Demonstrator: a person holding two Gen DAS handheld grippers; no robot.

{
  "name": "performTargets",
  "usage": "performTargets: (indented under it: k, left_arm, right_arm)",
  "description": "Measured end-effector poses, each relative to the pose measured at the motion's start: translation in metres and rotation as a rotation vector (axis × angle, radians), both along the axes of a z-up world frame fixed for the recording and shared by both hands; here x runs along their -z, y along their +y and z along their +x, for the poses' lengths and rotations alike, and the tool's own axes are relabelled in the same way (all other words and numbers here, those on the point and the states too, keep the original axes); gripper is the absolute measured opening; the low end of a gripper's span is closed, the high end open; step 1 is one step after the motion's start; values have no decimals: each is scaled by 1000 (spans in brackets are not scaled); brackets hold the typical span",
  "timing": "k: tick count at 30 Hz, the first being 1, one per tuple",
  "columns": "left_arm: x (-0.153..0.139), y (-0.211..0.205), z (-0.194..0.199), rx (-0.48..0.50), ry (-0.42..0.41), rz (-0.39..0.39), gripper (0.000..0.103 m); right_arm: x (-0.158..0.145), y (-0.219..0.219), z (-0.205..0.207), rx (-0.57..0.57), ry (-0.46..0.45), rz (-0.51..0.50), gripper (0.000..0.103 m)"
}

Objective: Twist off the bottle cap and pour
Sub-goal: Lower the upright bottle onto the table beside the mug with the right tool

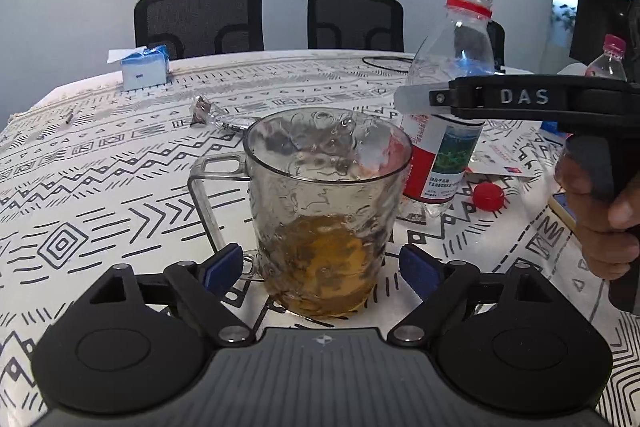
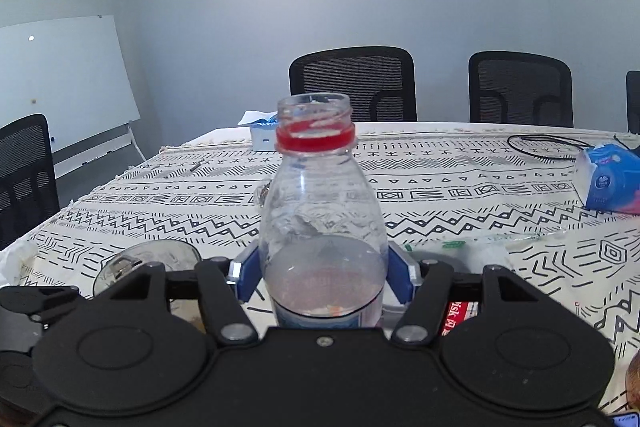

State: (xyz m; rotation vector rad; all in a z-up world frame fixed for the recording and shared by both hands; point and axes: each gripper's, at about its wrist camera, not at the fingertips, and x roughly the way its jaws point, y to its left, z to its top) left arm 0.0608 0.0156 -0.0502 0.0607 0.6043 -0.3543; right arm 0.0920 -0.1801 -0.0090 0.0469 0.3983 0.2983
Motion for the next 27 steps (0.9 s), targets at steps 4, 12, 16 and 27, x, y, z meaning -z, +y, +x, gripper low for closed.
performTargets:
  k: [4, 12, 16, 27]
  left_arm:
    - [0, 2, -10, -8, -3, -11, 86]
    - [-14, 11, -37, -78, -73, -64, 87]
    - [-18, 14, -45, -97, -96, -73, 87]
    - [-14, 22, -43, -101, -103, -93, 87]
  right_arm:
    - [-2, -1, -1, 2, 6, -14, 70]
    - [-11, -7, -10, -7, -21, -8, 74]
    - [-11, -5, -15, -21, -61, -34, 59]
    - [-37, -10, 2, -132, 20, -107, 47]
